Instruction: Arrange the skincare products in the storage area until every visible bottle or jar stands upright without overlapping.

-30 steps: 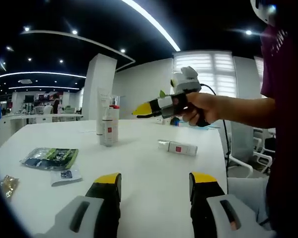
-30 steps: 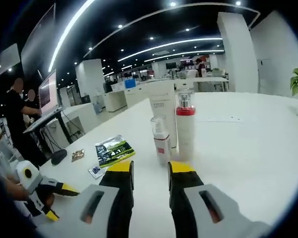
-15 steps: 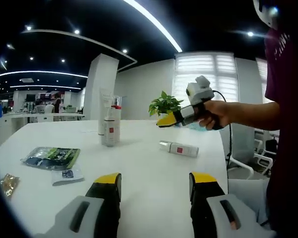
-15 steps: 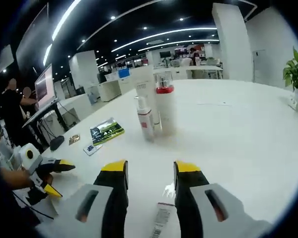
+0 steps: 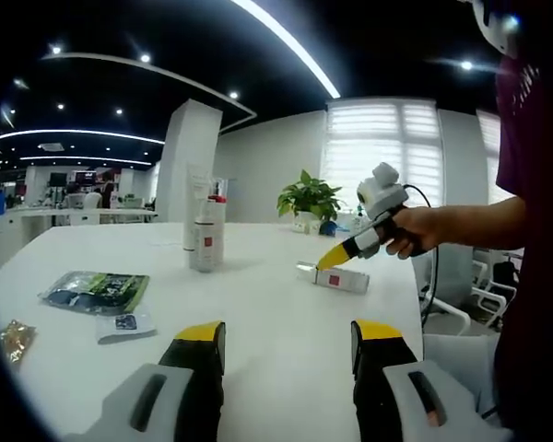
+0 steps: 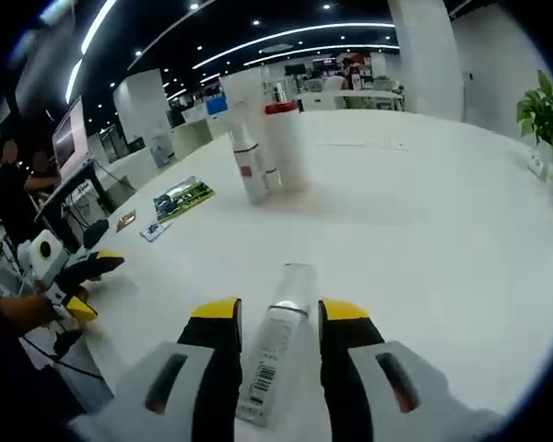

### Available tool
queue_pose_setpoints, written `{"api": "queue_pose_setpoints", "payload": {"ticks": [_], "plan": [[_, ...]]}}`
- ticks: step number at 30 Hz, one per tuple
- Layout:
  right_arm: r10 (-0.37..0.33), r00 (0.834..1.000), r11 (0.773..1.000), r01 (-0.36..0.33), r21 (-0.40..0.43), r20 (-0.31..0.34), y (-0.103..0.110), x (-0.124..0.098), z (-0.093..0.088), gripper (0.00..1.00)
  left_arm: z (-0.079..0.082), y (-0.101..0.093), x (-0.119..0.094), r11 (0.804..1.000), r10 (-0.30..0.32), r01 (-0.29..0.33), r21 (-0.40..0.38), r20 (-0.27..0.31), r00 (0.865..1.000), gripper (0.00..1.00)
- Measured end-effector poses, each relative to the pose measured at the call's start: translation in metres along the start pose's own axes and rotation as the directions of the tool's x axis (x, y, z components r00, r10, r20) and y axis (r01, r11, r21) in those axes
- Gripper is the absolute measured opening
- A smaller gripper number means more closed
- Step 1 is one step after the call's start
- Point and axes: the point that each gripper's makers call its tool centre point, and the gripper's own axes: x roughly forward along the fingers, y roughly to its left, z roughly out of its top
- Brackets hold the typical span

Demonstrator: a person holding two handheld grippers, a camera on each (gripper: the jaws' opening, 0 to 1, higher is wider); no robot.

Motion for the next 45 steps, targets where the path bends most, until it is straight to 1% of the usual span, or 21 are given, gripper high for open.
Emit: {"api": "queue_pose_setpoints", "payload": {"ticks": [2,5,7,9,11,17,20,21,22,24,25,27,29,31,33,35,36,38,39,40,45], "plan": [[-0.032,0.999,0.999,0.032,-0.024,-0.005,-0.004,0.001,-0.002,0.24,0.0,0.0,0.0,1.0,0.0,0.0,-0.001,-0.001,1.0,0.56],[-0.013,1.0,1.0,0.013,0.002,-0.006,-0.002,0.003,-0.003,0.24,0.0,0.0,0.0,1.0,-0.001,0.001,-0.005,0.0,1.0,0.56],[-0.016,1.0,0.999,0.016,-0.03,-0.022,-0.001,0.004,-0.007,0.23,0.002,0.0,-0.001,1.0,-0.002,0.002,-0.007,0.005,1.0,0.55],[-0.014,1.0,1.0,0.014,-0.02,-0.027,-0.001,0.005,-0.008,0.2,0.005,0.003,-0.004,1.0,0.011,-0.011,-0.001,0.023,1.0,0.54],[-0.003,1.0,1.0,0.003,-0.001,-0.028,-0.001,0.004,-0.008,0.2,0.01,0.006,-0.005,0.999,0.02,-0.018,-0.034,0.041,0.999,0.54],[0.038,0.999,0.998,-0.039,-0.051,-0.025,0.004,0.002,-0.01,0.19,0.017,0.002,-0.005,0.995,-0.003,0.009,-0.102,0.061,0.998,0.55],[0.064,0.998,0.998,-0.064,-0.023,0.003,0.007,0.001,-0.006,0.18,0.023,0.004,-0.005,0.989,0.016,-0.004,-0.146,0.079,0.997,0.54],[0.067,0.998,0.998,-0.067,-0.014,0.02,0.008,0.0,-0.003,0.18,0.024,0.009,-0.005,0.994,0.056,-0.049,-0.097,0.071,0.996,0.53],[0.075,0.996,0.997,-0.075,-0.016,0.037,0.01,-0.002,0.001,0.18,0.023,0.008,-0.005,0.995,0.065,-0.06,-0.084,0.057,0.996,0.53],[0.094,0.993,0.996,-0.094,-0.003,0.066,0.014,-0.005,0.007,0.18,0.028,0.002,-0.002,0.99,0.034,-0.024,-0.142,0.067,0.997,0.53],[0.113,0.99,0.994,-0.113,-0.01,0.082,0.017,-0.005,0.011,0.18,0.035,-0.001,0.0,0.983,0.024,-0.006,-0.182,0.097,0.995,0.53],[0.15,0.98,0.988,-0.153,0.014,0.127,0.026,-0.009,0.02,0.18,0.045,-0.003,0.001,0.979,0.02,0.006,-0.204,0.125,0.992,0.54],[0.214,0.954,0.975,-0.223,0.018,0.209,0.039,-0.014,0.037,0.18,0.052,-0.005,0.003,0.969,0.007,0.028,-0.244,0.144,0.99,0.56],[0.26,0.932,0.963,-0.27,0.006,0.252,0.049,-0.02,0.047,0.18,0.061,-0.005,0.004,0.965,0.004,0.042,-0.26,0.174,0.985,0.56],[0.31,0.896,0.947,-0.32,-0.023,0.317,0.062,-0.027,0.06,0.18,0.07,-0.008,0.004,0.957,-0.004,0.061,-0.284,0.199,0.98,0.56],[0.364,0.871,0.927,-0.374,-0.036,0.329,0.074,-0.032,0.065,0.18,0.076,-0.008,0.003,0.953,-0.009,0.074,-0.294,0.217,0.976,0.56],[0.415,0.833,0.903,-0.426,-0.055,0.365,0.088,-0.038,0.074,0.18,0.086,-0.012,0.002,0.943,-0.023,0.104,-0.315,0.251,0.968,0.56],[0.536,0.752,0.83,-0.552,-0.079,0.383,0.111,-0.047,0.079,0.18,0.095,-0.015,0.0,0.934,-0.039,0.134,-0.331,0.28,0.959,0.56],[0.543,0.73,0.819,-0.569,-0.071,0.415,0.115,-0.049,0.084,0.18,0.1,-0.016,-0.001,0.929,-0.048,0.153,-0.337,0.302,0.952,0.55],[0.598,0.68,0.78,-0.616,-0.112,0.423,0.129,-0.056,0.086,0.18,0.108,-0.017,-0.004,0.913,-0.058,0.187,-0.362,0.339,0.939,0.55],[0.685,0.61,0.713,-0.675,-0.192,0.398,0.16,-0.065,0.088,0.18,0.115,-0.022,-0.01,0.906,-0.103,0.237,-0.35,0.361,0.927,0.51]]}}
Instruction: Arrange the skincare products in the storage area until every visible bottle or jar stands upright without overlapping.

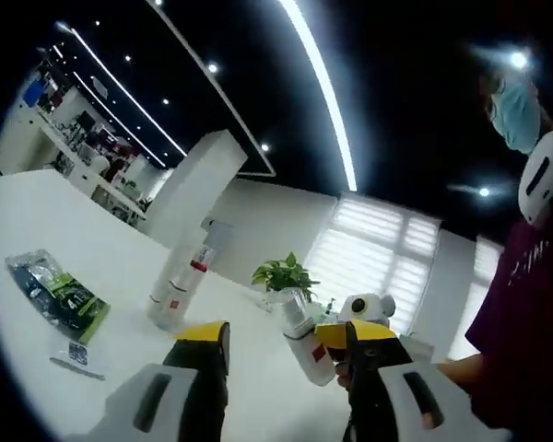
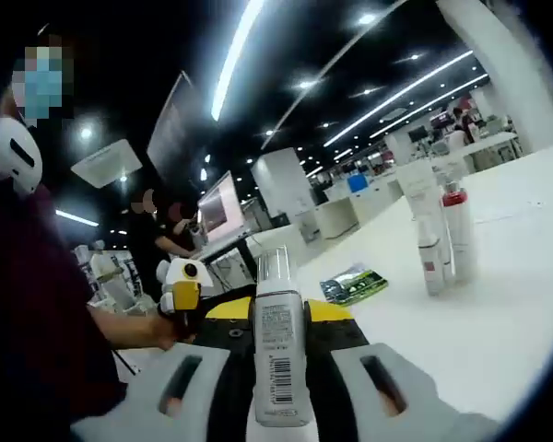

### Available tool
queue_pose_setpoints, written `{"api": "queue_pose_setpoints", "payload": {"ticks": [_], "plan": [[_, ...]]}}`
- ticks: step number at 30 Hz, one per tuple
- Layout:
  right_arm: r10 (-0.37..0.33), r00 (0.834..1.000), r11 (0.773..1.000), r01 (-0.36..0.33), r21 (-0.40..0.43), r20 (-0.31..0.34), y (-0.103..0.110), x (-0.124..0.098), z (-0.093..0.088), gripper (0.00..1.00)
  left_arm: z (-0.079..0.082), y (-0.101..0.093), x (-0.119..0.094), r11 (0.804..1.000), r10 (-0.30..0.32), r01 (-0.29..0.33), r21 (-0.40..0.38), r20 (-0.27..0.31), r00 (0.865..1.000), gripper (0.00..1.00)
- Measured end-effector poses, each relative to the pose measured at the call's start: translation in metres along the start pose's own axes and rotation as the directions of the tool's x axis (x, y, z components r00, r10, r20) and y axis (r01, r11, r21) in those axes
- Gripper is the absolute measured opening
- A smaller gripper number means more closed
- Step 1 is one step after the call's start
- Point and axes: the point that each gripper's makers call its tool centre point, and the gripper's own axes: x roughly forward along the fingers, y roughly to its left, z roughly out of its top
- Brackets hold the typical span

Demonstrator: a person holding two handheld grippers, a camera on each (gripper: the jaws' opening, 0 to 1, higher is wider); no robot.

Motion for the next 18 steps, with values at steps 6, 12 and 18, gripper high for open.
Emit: {"api": "queue_pose_setpoints", "payload": {"ticks": [6,12,18], "plan": [[0.174,0.985,0.984,-0.174,0.033,0.022,0.035,0.009,0.001,0.18,0.0,-0.016,0.002,0.997,-0.074,0.074,-0.019,-0.009,0.997,0.48],[0.264,0.964,0.963,-0.265,0.044,0.018,0.052,0.01,-0.001,0.18,0.012,-0.045,-0.001,0.97,-0.232,0.235,-0.052,0.06,0.971,0.36],[0.334,0.942,0.94,-0.334,0.069,0.012,0.067,0.012,-0.004,0.18,0.011,-0.054,-0.003,0.959,-0.275,0.278,-0.057,0.05,0.96,0.23]]}}
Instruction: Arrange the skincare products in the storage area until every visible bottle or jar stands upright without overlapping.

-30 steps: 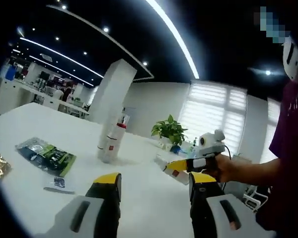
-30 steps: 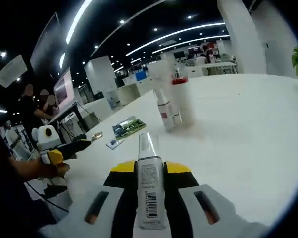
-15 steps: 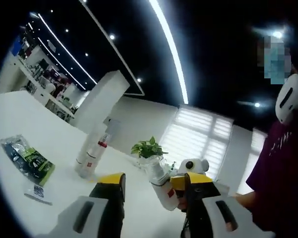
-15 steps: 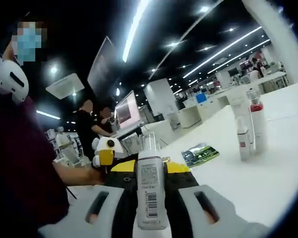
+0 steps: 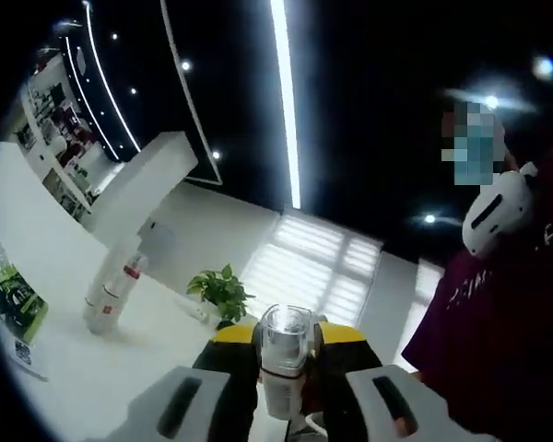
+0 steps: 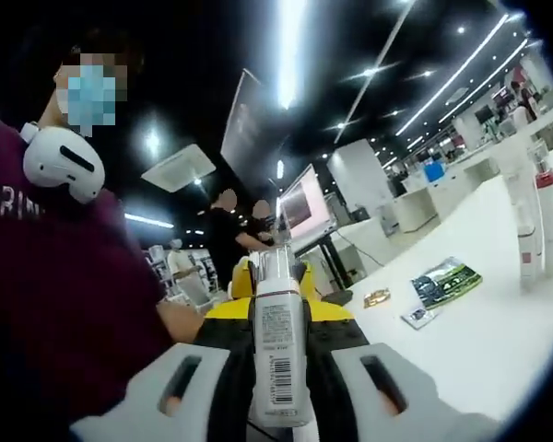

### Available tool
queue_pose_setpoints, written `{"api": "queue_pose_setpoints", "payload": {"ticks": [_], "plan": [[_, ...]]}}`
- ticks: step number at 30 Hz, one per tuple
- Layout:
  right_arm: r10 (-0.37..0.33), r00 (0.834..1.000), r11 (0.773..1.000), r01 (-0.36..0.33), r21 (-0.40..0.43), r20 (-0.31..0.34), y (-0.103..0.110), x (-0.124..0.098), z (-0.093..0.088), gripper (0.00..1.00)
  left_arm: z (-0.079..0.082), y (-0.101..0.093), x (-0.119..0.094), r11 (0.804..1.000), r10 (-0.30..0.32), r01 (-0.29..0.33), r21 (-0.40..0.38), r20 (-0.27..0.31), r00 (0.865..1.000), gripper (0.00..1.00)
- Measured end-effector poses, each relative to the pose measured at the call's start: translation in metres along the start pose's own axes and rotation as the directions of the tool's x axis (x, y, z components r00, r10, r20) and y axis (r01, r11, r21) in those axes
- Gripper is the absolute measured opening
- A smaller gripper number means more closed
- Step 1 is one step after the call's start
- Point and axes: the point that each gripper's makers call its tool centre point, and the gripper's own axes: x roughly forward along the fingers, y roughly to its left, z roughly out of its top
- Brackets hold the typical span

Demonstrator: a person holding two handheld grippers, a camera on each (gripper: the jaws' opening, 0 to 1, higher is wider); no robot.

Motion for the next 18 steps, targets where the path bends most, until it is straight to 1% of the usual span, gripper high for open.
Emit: {"api": "queue_pose_setpoints", "payload": {"ticks": [2,5,6,7,8,9,10,11,12,13,15,16,17,18], "plan": [[0.016,1.0,1.0,-0.016,0.005,-0.007,0.002,0.003,-0.002,0.18,0.0,-0.003,0.0,1.0,-0.014,0.014,-0.005,-0.003,1.0,0.22],[0.018,1.0,1.0,-0.018,0.006,0.007,0.002,0.004,-0.001,0.18,0.002,-0.004,0.0,1.0,-0.006,0.006,0.022,-0.005,1.0,0.22],[0.008,1.0,1.0,-0.008,-0.003,0.013,0.0,0.004,0.0,0.18,0.003,-0.002,0.0,1.0,0.008,-0.008,0.025,-0.004,1.0,0.21],[-0.022,0.999,0.999,0.023,-0.038,0.035,-0.005,0.005,0.002,0.18,0.006,0.004,0.0,0.999,0.039,-0.039,0.036,0.004,0.999,0.21],[-0.017,0.999,0.999,0.019,-0.049,0.03,-0.003,0.007,0.001,0.18,0.006,0.003,-0.001,0.999,0.035,-0.035,0.031,-0.004,0.999,0.21],[-0.037,0.999,0.997,0.038,-0.072,0.018,-0.007,0.008,0.0,0.18,0.006,0.006,-0.001,0.997,0.059,-0.058,0.052,-0.013,0.998,0.2],[-0.072,0.997,0.993,0.073,-0.093,0.023,-0.012,0.008,0.0,0.18,0.007,0.013,-0.003,0.992,0.104,-0.103,0.07,-0.017,0.994,0.2],[-0.071,0.997,0.992,0.073,-0.106,0.017,-0.012,0.009,-0.001,0.18,0.006,0.012,-0.002,0.993,0.103,-0.101,0.063,-0.029,0.994,0.2],[-0.074,0.997,0.991,0.074,-0.11,0.006,-0.012,0.01,-0.002,0.19,0.006,0.013,-0.003,0.99,0.118,-0.114,0.08,-0.041,0.992,0.2],[-0.116,0.993,0.986,0.115,-0.124,-0.002,-0.019,0.01,-0.002,0.19,0.006,0.019,-0.004,0.98,0.162,-0.154,0.124,-0.051,0.986,0.2],[-0.148,0.988,0.979,0.141,-0.146,-0.042,-0.025,0.011,-0.008,0.2,0.004,0.025,-0.004,0.965,0.215,-0.197,0.171,-0.089,0.973,0.19],[-0.17,0.984,0.975,0.16,-0.153,-0.056,-0.028,0.012,-0.01,0.2,0.002,0.028,-0.004,0.954,0.242,-0.216,0.208,-0.111,0.964,0.19],[-0.193,0.979,0.969,0.18,-0.168,-0.067,-0.032,0.014,-0.012,0.21,0.001,0.032,-0.004,0.941,0.279,-0.242,0.237,-0.135,0.951,0.19],[-0.213,0.974,0.962,0.196,-0.189,-0.074,-0.036,0.014,-0.013,0.21,0.002,0.034,-0.004,0.93,0.301,-0.259,0.259,-0.138,0.944,0.19]]}}
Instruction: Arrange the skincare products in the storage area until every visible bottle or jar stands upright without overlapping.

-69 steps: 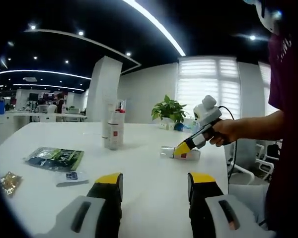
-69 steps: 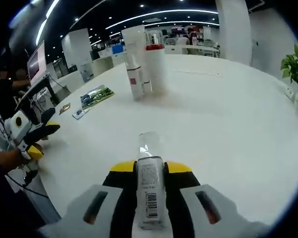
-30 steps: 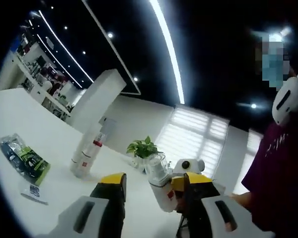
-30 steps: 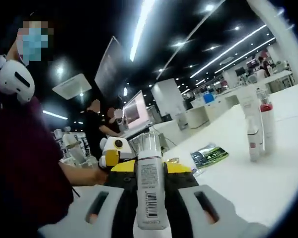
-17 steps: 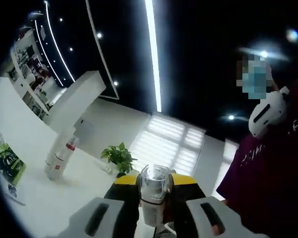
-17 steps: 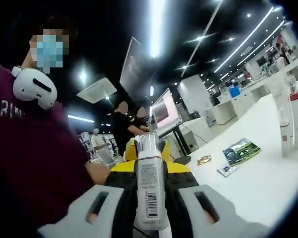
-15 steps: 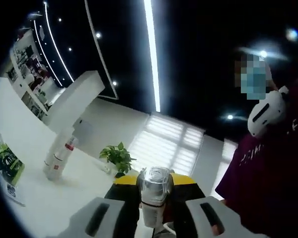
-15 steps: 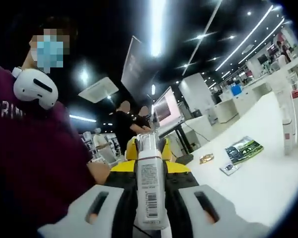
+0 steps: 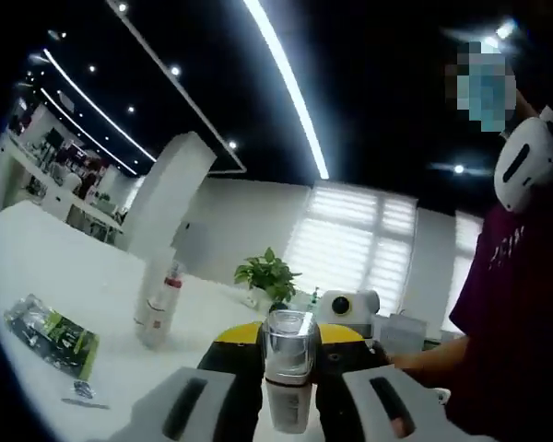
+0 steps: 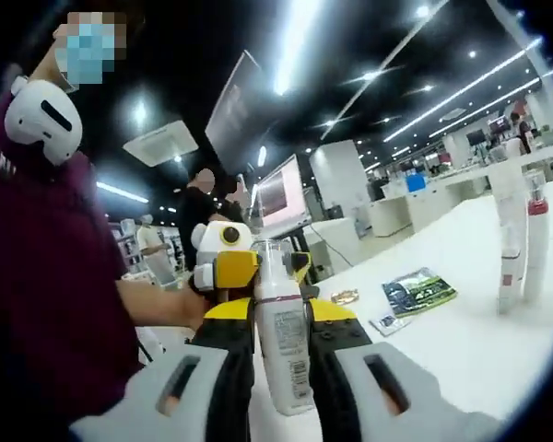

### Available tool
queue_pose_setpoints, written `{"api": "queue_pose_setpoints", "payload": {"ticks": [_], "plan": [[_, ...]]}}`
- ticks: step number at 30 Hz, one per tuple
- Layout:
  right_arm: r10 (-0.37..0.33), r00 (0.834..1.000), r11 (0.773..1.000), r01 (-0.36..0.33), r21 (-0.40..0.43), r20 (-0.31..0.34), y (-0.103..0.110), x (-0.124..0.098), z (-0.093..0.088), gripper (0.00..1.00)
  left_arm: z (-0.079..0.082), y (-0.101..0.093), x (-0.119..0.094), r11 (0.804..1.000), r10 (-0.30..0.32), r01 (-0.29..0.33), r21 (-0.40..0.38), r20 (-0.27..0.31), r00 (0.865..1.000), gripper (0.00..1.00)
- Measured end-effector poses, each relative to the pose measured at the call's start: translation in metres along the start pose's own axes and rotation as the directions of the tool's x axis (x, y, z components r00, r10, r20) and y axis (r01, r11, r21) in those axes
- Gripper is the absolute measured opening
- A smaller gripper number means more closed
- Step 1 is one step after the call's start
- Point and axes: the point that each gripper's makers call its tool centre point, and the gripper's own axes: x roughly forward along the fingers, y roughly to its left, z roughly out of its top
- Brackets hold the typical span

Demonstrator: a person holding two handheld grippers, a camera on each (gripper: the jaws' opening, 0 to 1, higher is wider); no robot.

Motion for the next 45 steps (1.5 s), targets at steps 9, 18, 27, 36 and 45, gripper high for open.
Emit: {"api": "queue_pose_setpoints", "payload": {"ticks": [9,18,27,36,45], "plan": [[-0.155,0.974,0.97,0.119,-0.21,-0.163,-0.015,0.008,-0.019,0.25,-0.004,0.017,0.002,0.983,0.141,-0.123,0.137,-0.129,0.982,0.19],[-0.193,0.943,0.971,0.144,-0.189,-0.271,-0.018,0.013,-0.042,0.22,-0.011,0.013,0.005,0.979,0.131,-0.096,0.182,-0.188,0.973,0.19],[-0.225,0.922,0.967,0.172,-0.188,-0.314,-0.018,0.014,-0.054,0.22,-0.027,0.011,0.003,0.974,0.105,-0.041,0.221,-0.285,0.953,0.19],[-0.216,0.922,0.971,0.168,-0.169,-0.322,-0.016,0.011,-0.056,0.21,-0.028,0.011,0.001,0.98,0.084,-0.028,0.198,-0.282,0.956,0.2],[-0.262,0.924,0.96,0.221,-0.171,-0.277,-0.029,0.008,-0.05,0.2,-0.028,0.019,0.0,0.979,0.111,-0.069,0.193,-0.211,0.971,0.34]]}}
